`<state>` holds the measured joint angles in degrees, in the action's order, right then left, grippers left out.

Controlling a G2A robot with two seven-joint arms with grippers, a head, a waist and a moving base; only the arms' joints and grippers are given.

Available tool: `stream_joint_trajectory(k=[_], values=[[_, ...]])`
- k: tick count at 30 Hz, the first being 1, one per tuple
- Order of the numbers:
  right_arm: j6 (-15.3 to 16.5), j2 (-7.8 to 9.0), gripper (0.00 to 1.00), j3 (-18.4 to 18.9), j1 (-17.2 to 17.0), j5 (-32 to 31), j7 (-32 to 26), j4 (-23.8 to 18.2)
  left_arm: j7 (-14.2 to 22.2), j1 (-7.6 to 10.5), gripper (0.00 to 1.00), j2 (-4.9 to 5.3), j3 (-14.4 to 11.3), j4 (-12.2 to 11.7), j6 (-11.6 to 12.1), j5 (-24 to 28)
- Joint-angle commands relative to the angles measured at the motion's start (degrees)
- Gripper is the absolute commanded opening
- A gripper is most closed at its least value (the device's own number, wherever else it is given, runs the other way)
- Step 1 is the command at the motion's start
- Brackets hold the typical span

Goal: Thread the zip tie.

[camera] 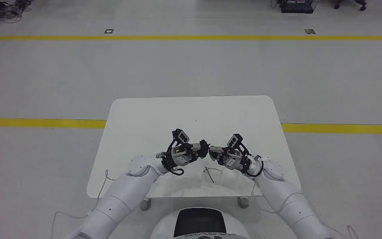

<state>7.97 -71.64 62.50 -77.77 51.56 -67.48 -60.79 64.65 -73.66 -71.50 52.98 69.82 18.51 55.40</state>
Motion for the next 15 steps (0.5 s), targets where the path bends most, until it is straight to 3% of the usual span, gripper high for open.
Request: stream_joint_trajectory(k=[1, 7, 8, 9, 10, 15], values=[[-0.11, -0.01, 0.0, 0.0, 0.04, -0.04, 0.03, 0.08, 0.0, 0.0, 0.0, 0.0, 0.0, 0.0, 0.0, 0.0], [-0.37, 0.0, 0.0, 0.04, 0.01, -0.51, 0.31, 0.27, 0.0, 0.0, 0.0, 0.0, 0.0, 0.0, 0.0, 0.0], [-0.37, 0.01, 0.37, 0.1, -0.09, -0.47, 0.39, 0.29, 0.0, 0.0, 0.0, 0.0, 0.0, 0.0, 0.0, 0.0], [-0.23, 0.03, 0.89, 0.27, -0.29, -0.37, 0.55, 0.33, 0.0, 0.0, 0.0, 0.0, 0.0, 0.0, 0.0, 0.0], [-0.1, 0.06, 1.0, 0.41, -0.51, -0.27, 0.61, 0.34, 0.0, 0.0, 0.0, 0.0, 0.0, 0.0, 0.0, 0.0], [0.84, 0.42, 1.0, 2.07, -1.78, 0.35, 1.53, 0.84, 0.0, 0.0, 0.0, 0.0, 0.0, 0.0, 0.0, 0.0]])
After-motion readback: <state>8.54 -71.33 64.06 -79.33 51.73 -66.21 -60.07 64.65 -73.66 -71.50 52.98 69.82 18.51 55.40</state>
